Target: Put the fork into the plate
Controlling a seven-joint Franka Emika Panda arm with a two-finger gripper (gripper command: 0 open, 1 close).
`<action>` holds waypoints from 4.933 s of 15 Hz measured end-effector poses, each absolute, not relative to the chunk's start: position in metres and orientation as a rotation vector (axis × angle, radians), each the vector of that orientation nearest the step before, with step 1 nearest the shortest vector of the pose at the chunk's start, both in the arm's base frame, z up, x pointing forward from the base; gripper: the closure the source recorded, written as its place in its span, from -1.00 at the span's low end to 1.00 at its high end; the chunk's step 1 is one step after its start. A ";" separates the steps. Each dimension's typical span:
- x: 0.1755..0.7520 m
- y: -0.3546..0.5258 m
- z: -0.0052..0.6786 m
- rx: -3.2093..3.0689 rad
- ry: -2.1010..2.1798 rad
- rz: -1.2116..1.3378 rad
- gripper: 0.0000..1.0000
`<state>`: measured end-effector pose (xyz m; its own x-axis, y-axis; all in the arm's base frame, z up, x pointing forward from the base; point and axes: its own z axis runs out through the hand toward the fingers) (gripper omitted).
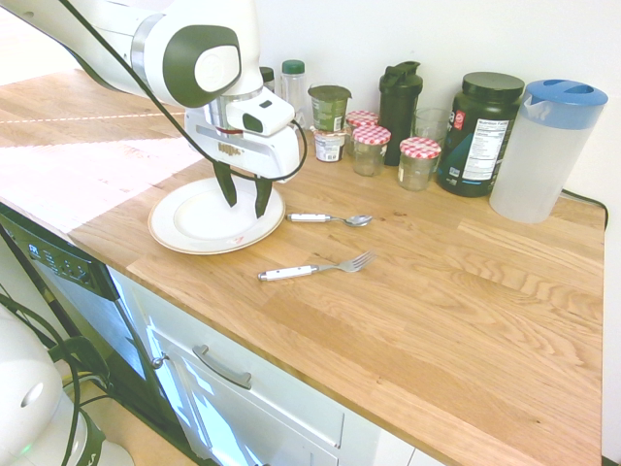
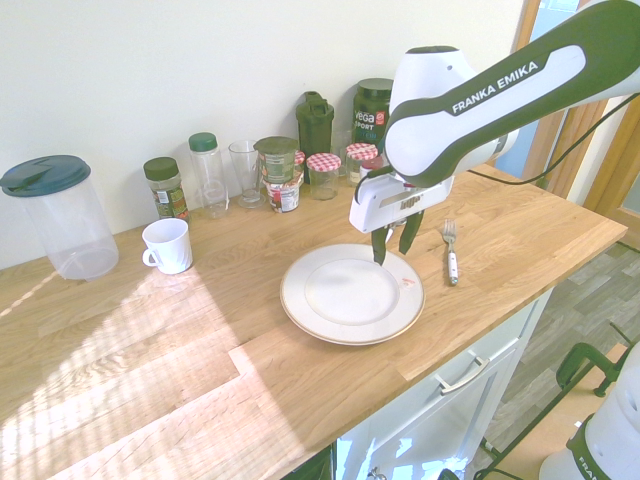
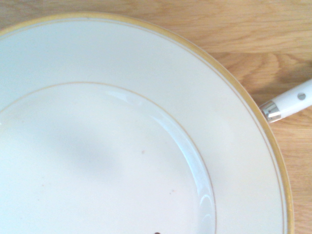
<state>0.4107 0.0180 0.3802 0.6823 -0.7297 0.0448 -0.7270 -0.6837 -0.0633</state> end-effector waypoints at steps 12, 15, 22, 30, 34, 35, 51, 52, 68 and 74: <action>0.355 -0.012 0.427 -2.496 1.699 -0.316 -1.00; 0.349 -0.034 0.428 -2.445 1.789 -0.285 -1.00; 0.355 -0.083 0.390 -2.369 1.906 -0.166 -1.00; 0.373 -0.086 0.338 -2.404 1.919 -0.118 1.00; 0.376 -0.086 0.331 -2.400 1.922 -0.123 1.00; 0.376 -0.086 0.330 -2.397 1.923 -0.124 1.00; 0.378 -0.090 0.327 -2.387 1.928 -0.130 1.00; 0.378 -0.090 0.327 -2.387 1.928 -0.130 1.00; 0.388 -0.074 0.375 -2.399 1.840 -0.363 1.00; 0.362 0.053 0.414 -2.546 1.808 -0.454 1.00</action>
<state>0.3625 0.0531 0.4142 0.3024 -0.9225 0.2400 -0.9264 -0.3437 -0.1536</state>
